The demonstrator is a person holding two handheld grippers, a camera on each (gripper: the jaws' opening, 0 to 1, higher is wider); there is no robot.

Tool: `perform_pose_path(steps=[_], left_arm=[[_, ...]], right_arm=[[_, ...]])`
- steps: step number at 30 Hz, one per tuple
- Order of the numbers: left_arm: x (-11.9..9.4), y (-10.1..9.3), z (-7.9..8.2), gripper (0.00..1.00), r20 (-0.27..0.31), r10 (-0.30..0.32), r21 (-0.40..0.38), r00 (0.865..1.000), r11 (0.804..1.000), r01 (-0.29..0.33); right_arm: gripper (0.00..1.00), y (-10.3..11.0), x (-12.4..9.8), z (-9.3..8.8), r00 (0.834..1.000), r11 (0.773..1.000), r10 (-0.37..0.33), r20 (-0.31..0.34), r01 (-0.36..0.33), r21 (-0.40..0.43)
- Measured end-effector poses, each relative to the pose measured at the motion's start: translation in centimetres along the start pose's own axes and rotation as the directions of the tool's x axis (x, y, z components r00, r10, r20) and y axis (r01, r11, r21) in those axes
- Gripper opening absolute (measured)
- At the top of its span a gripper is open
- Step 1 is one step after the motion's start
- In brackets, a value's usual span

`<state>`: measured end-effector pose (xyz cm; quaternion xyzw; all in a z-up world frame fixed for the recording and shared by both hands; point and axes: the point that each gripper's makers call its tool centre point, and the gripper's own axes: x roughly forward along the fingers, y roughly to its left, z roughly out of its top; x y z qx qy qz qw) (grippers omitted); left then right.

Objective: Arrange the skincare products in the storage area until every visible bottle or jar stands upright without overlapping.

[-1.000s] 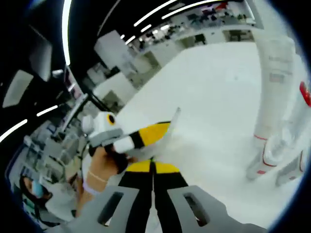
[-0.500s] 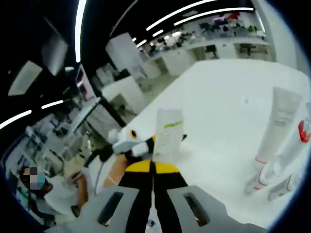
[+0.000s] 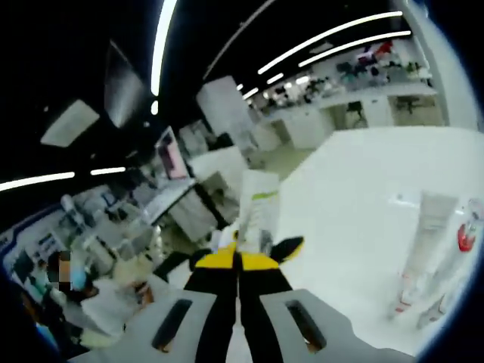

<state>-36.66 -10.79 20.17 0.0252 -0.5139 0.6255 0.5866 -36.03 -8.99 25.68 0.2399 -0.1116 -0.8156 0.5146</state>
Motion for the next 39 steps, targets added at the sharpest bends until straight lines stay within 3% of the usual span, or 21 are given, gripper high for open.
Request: perform_pose_path(steps=[4,10,11,13,15,18,20,22,25,28,30,34,38,39], left_arm=[[0.3,-2.2,-1.3,0.29,-0.057,-0.09,0.006,0.994,0.996,0.09],[0.1,-3.7,-1.4,0.09,-0.076,-0.151,0.028,0.986,0.988,0.154],[0.0,-4.4,-1.1,0.04,-0.06,-0.195,0.008,0.979,0.981,0.195],[-0.1,-4.8,-1.1,0.03,-0.072,-0.217,-0.011,0.973,0.976,0.217],[-0.1,-4.2,-0.8,0.03,-0.081,-0.181,0.0,0.98,0.983,0.182],[0.0,-4.0,-0.9,0.02,-0.078,-0.176,0.029,0.981,0.984,0.178],[0.2,-3.0,-1.1,0.02,-0.071,-0.143,0.034,0.987,0.989,0.145],[0.1,-2.4,-1.3,0.02,-0.074,-0.13,0.033,0.989,0.991,0.132],[-0.1,-1.4,-1.0,0.02,-0.048,-0.11,0.0,0.993,0.994,0.11],[-0.1,-0.9,-0.8,0.02,-0.036,-0.097,-0.025,0.995,0.995,0.096],[0.3,-1.1,-1.1,0.02,-0.045,-0.096,-0.029,0.994,0.995,0.095],[0.9,-1.4,-2.0,0.02,-0.099,-0.075,-0.007,0.992,0.997,0.074],[1.6,-1.3,-3.0,0.02,-0.145,-0.043,0.016,0.988,0.999,0.046],[1.8,-0.9,-3.8,0.02,-0.171,-0.011,0.031,0.985,0.999,0.017]], right_arm=[[0.0,0.7,-1.1,0.3,0.999,1.0,0.021,0.04,-0.021,-0.012],[0.0,1.4,-3.0,0.0,0.99,0.999,0.037,0.136,-0.035,-0.019],[0.0,1.4,-3.0,-0.3,0.99,0.999,0.043,0.137,-0.041,-0.019],[0.0,1.7,-3.1,-0.9,0.984,0.997,0.071,0.161,-0.066,-0.037],[0.0,1.8,-3.1,-1.4,0.972,0.994,0.093,0.217,-0.079,-0.074],[0.0,1.3,-3.3,-1.6,0.955,0.99,0.082,0.285,-0.045,-0.133],[0.0,-0.1,-3.3,-1.7,0.923,0.981,0.054,0.38,0.021,-0.192],[0.01,-0.5,-3.3,-2.4,0.922,0.984,0.054,0.382,0.016,-0.179],[0.17,-0.8,-3.1,-3.2,0.901,0.991,0.107,0.421,-0.062,-0.118],[0.43,-1.8,-2.5,-4.4,0.896,0.99,0.139,0.422,-0.12,-0.071],[0.5,-2.1,-2.2,-5.0,0.893,0.988,0.156,0.423,-0.142,-0.065],[0.45,-2.0,-2.3,-6.1,0.871,0.975,0.221,0.439,-0.211,-0.071],[0.31,-2.1,-2.4,-6.9,0.828,0.947,0.297,0.475,-0.32,-0.033],[0.27,-2.7,-1.9,-7.5,0.844,0.946,0.283,0.455,-0.325,0.014]])
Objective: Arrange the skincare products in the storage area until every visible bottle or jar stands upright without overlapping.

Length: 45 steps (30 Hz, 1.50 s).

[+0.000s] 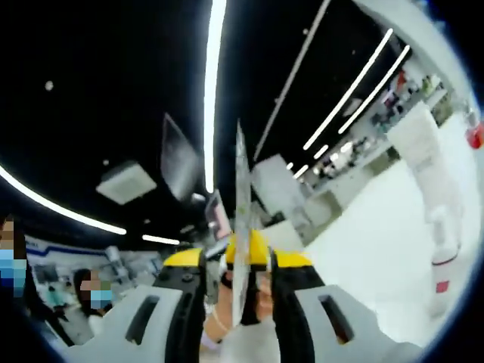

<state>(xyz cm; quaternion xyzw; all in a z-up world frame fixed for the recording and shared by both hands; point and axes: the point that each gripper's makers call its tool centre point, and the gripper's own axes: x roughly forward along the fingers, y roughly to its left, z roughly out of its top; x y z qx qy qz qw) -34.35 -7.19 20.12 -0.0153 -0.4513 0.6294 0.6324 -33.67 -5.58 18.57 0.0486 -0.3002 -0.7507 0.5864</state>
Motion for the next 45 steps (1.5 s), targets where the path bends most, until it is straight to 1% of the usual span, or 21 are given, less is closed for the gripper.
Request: perform_pose_path(steps=[2,3,4,6,9,13,14,17,19,20,21,22,23,25,26,28,30,33,36,41,45], left_arm=[[0.4,0.6,-1.0,0.02,-0.034,0.046,0.021,0.998,0.999,-0.045],[0.7,1.2,-1.5,0.02,-0.049,0.081,0.027,0.996,0.996,-0.079],[0.9,1.6,-2.4,0.02,-0.069,0.107,0.029,0.992,0.994,-0.106],[1.1,1.7,-2.7,0.02,-0.064,0.109,0.023,0.992,0.994,-0.108],[1.5,1.7,-3.4,0.06,-0.07,0.115,0.014,0.991,0.993,-0.114],[1.7,1.8,-4.8,0.39,-0.121,0.179,0.09,0.976,0.982,-0.168],[1.7,1.8,-5.2,0.4,-0.134,0.184,0.097,0.974,0.98,-0.172],[0.8,1.8,-6.6,0.27,-0.182,0.196,0.076,0.964,0.98,-0.185],[0.1,2.6,-7.5,0.22,-0.192,0.276,0.103,0.942,0.96,-0.261],[-0.5,3.3,-7.1,0.2,-0.183,0.323,0.107,0.929,0.945,-0.308],[-0.8,3.4,-7.1,0.15,-0.179,0.331,0.098,0.927,0.943,-0.318],[-1.2,3.1,-6.8,0.06,-0.204,0.303,-0.013,0.931,0.95,-0.312],[-1.3,2.9,-6.7,0.04,-0.211,0.288,-0.058,0.934,0.95,-0.306],[-1.9,3.9,-6.7,0.03,-0.226,0.321,-0.09,0.92,0.933,-0.348],[-2.2,4.7,-6.6,0.03,-0.226,0.364,-0.078,0.904,0.918,-0.389],[-2.6,5.7,-6.6,0.02,-0.226,0.406,-0.105,0.886,0.894,-0.436],[-2.9,6.1,-6.4,0.02,-0.214,0.41,-0.128,0.887,0.888,-0.442],[-3.4,7.0,-5.9,0.02,-0.181,0.446,-0.191,0.877,0.858,-0.476],[-3.6,7.4,-5.9,0.02,-0.178,0.459,-0.206,0.87,0.847,-0.489],[-4.5,8.9,-6.1,0.02,-0.183,0.525,-0.233,0.831,0.798,-0.555],[-5.6,9.9,-5.4,0.02,-0.138,0.577,-0.265,0.805,0.762,-0.591]], right_arm=[[0.21,-0.5,-0.1,-1.4,0.995,1.0,-0.019,-0.094,0.017,-0.026],[0.11,-1.1,-0.2,-2.1,0.988,0.998,-0.045,-0.146,0.038,-0.047],[0.02,-2.2,-0.7,-2.2,0.979,0.991,-0.118,-0.166,0.106,-0.08],[0.01,-2.1,-0.9,-2.0,0.979,0.99,-0.124,-0.163,0.112,-0.081],[0.01,-1.8,-1.7,-1.3,0.982,0.995,-0.079,-0.173,0.089,0.054],[0.0,-2.9,-2.6,-0.6,0.984,0.992,-0.102,-0.148,0.112,0.063],[0.0,-2.9,-2.9,-0.5,0.985,0.99,-0.094,-0.144,0.109,0.094],[0.0,-2.0,-3.2,-1.4,0.982,0.985,-0.019,-0.19,0.051,0.165],[0.0,-1.7,-3.1,-2.5,0.973,0.983,-0.01,-0.23,0.051,0.175],[0.0,-1.8,-3.0,-2.9,0.969,0.983,-0.023,-0.245,0.066,0.169],[0.0,-2.0,-2.9,-3.4,0.964,0.984,-0.036,-0.265,0.081,0.158],[0.0,-2.3,-2.9,-3.8,0.959,0.987,-0.054,-0.279,0.095,0.133],[0.0,-2.3,-2.8,-4.1,0.957,0.986,-0.058,-0.283,0.098,0.131],[0.01,-2.6,-2.6,-4.6,0.958,0.986,-0.048,-0.282,0.091,0.142],[0.02,-3.2,-2.6,-5.0,0.955,0.985,-0.073,-0.288,0.114,0.128],[0.06,-4.5,-2.7,-5.3,0.95,0.987,-0.125,-0.285,0.15,0.065],[0.07,-5.3,-3.0,-5.7,0.946,0.978,-0.145,-0.29,0.181,0.104],[0.07,-6.1,-3.1,-5.9,0.947,0.971,-0.15,-0.283,0.195,0.138],[0.07,-6.6,-3.2,-6.1,0.943,0.962,-0.159,-0.292,0.214,0.168],[0.1,-7.6,-3.5,-7.3,0.921,0.949,-0.185,-0.342,0.258,0.183],[0.11,-8.2,-3.7,-8.3,0.899,0.946,-0.206,-0.387,0.284,0.158]])
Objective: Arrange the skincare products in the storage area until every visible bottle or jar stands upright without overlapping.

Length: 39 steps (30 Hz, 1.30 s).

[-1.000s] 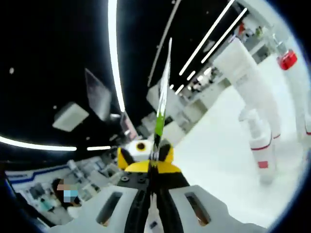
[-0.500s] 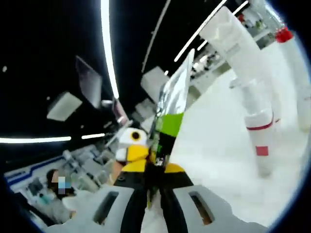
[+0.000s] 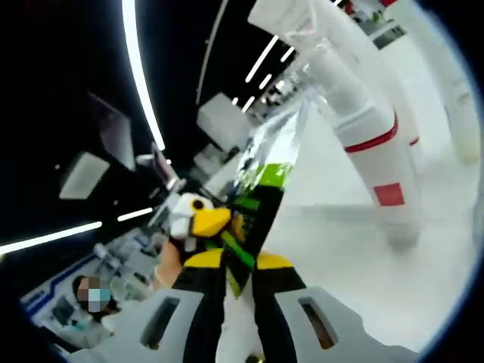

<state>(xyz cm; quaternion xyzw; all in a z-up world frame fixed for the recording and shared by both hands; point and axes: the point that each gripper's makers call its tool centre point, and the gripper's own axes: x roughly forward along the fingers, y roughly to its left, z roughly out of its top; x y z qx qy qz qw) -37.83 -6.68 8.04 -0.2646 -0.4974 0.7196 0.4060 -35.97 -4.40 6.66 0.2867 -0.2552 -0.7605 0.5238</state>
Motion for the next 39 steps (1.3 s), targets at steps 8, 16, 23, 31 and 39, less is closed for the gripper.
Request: perform_pose_path(steps=[8,16,23,31,39], left_arm=[[-0.2,0.5,0.7,0.02,0.033,-0.002,-0.053,0.999,0.999,0.004],[-0.2,1.5,0.5,0.05,0.015,0.09,-0.002,0.996,0.996,-0.09],[-0.8,2.1,2.0,0.06,0.016,0.114,0.019,0.993,0.993,-0.114],[-1.0,2.4,2.0,0.07,0.016,0.159,0.048,0.987,0.986,-0.16],[-1.9,3.4,1.6,0.07,0.053,0.237,0.083,0.97,0.967,-0.24]], right_arm=[[0.02,0.1,-0.2,-0.1,1.0,0.999,0.0,-0.008,0.0,0.032],[0.0,-0.1,0.0,-0.6,1.0,0.993,-0.012,-0.026,0.015,0.118],[0.0,-0.4,0.0,-0.6,0.999,0.99,-0.024,-0.034,0.029,0.136],[0.0,-1.1,0.1,-0.3,0.998,0.991,-0.046,-0.054,0.052,0.126],[0.0,-1.6,-0.2,-0.5,0.996,0.989,-0.07,-0.06,0.077,0.129]])
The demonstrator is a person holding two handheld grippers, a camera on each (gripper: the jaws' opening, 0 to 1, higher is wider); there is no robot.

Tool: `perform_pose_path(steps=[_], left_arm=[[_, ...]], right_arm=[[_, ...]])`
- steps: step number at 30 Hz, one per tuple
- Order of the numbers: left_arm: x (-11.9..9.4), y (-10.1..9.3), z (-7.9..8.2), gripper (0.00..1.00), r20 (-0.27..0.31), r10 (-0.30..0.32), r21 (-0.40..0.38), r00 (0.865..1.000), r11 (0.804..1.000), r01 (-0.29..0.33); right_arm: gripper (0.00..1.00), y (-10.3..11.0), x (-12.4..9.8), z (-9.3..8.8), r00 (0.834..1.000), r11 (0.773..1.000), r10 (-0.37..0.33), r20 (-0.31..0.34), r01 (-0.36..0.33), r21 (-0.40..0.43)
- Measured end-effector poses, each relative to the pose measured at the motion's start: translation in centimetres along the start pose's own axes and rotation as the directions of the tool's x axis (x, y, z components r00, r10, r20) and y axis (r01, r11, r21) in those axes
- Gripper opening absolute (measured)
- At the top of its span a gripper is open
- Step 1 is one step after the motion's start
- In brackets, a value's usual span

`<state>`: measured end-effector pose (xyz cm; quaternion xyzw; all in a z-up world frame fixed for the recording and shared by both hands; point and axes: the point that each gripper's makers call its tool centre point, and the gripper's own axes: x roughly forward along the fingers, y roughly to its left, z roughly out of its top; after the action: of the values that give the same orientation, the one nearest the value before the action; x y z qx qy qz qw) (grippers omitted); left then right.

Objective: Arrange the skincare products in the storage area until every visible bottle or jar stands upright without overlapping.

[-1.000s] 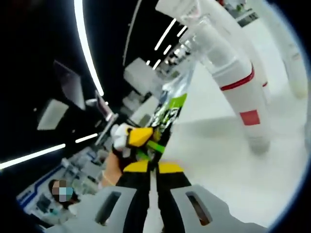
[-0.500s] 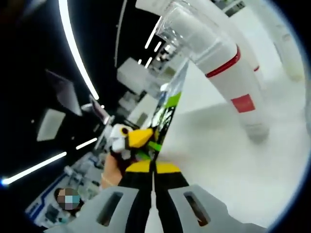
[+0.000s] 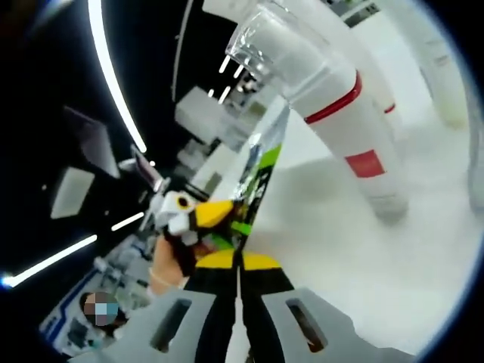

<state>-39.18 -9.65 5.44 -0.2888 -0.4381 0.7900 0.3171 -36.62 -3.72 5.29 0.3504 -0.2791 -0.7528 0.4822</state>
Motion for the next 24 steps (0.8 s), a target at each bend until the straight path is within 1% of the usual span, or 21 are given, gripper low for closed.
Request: perform_pose_path(steps=[2,6,8,9,11,12,13,14,15,17,19,21,22,23,24], left_arm=[[-0.1,0.2,0.0,0.06,0.005,0.005,0.002,1.0,1.0,-0.005],[-0.2,0.0,-0.1,0.04,0.009,-0.014,-0.019,1.0,1.0,0.015],[-0.3,-0.1,-0.2,0.02,0.009,-0.021,-0.023,1.0,0.999,0.022],[-0.3,-0.1,-0.3,0.01,0.008,-0.024,-0.024,1.0,0.999,0.024],[-0.4,-0.5,-0.4,0.0,0.014,-0.048,-0.04,0.999,0.998,0.048],[-0.4,-1.1,-0.3,0.0,0.025,-0.084,-0.075,0.996,0.993,0.086],[-0.6,-1.7,-0.1,0.0,0.041,-0.131,-0.105,0.99,0.985,0.135],[-0.7,-1.9,0.0,0.0,0.046,-0.142,-0.111,0.989,0.983,0.146],[-0.8,-2.3,0.1,0.0,0.059,-0.174,-0.116,0.983,0.977,0.18],[-1.0,-2.9,0.1,0.0,0.067,-0.201,-0.093,0.977,0.974,0.207],[-1.2,-4.0,0.3,0.0,0.093,-0.254,-0.064,0.963,0.963,0.26],[-1.5,-5.1,0.3,0.0,0.108,-0.307,-0.051,0.945,0.948,0.314],[-1.6,-5.5,0.3,0.0,0.11,-0.325,-0.047,0.939,0.942,0.331],[-1.9,-6.1,0.3,0.0,0.112,-0.357,-0.033,0.927,0.931,0.362],[-2.0,-6.4,0.2,0.0,0.112,-0.369,-0.024,0.923,0.927,0.374]], right_arm=[[0.0,0.0,-0.1,-0.1,1.0,1.0,-0.003,0.002,0.003,-0.003],[0.0,0.0,-0.1,0.2,1.0,1.0,-0.005,0.006,0.005,-0.016],[0.0,0.1,-0.2,-0.2,1.0,1.0,-0.006,0.005,0.006,-0.021],[0.0,0.0,-0.2,-0.1,1.0,1.0,-0.006,0.004,0.007,-0.022],[0.0,0.1,-0.2,-0.2,1.0,1.0,-0.005,0.006,0.006,-0.026],[0.0,0.1,-0.4,-0.1,1.0,1.0,-0.003,0.013,0.004,-0.028],[0.0,0.2,-0.5,0.1,1.0,1.0,0.0,0.024,0.001,-0.028],[0.01,0.2,-0.5,0.3,0.999,1.0,0.003,0.034,-0.002,-0.024],[0.01,0.5,-0.6,0.6,0.999,1.0,0.015,0.048,-0.014,-0.026],[0.01,0.9,-0.7,0.9,0.998,0.999,0.029,0.064,-0.026,-0.042],[0.01,1.5,-0.8,1.5,0.994,0.997,0.052,0.1,-0.046,-0.061],[0.01,2.1,-1.1,2.2,0.988,0.995,0.082,0.132,-0.072,-0.075],[0.02,2.5,-1.3,2.5,0.984,0.993,0.099,0.146,-0.088,-0.083],[0.02,2.7,-1.4,2.7,0.981,0.991,0.112,0.156,-0.099,-0.087],[0.02,3.1,-1.6,3.0,0.977,0.989,0.13,0.169,-0.115,-0.095]])
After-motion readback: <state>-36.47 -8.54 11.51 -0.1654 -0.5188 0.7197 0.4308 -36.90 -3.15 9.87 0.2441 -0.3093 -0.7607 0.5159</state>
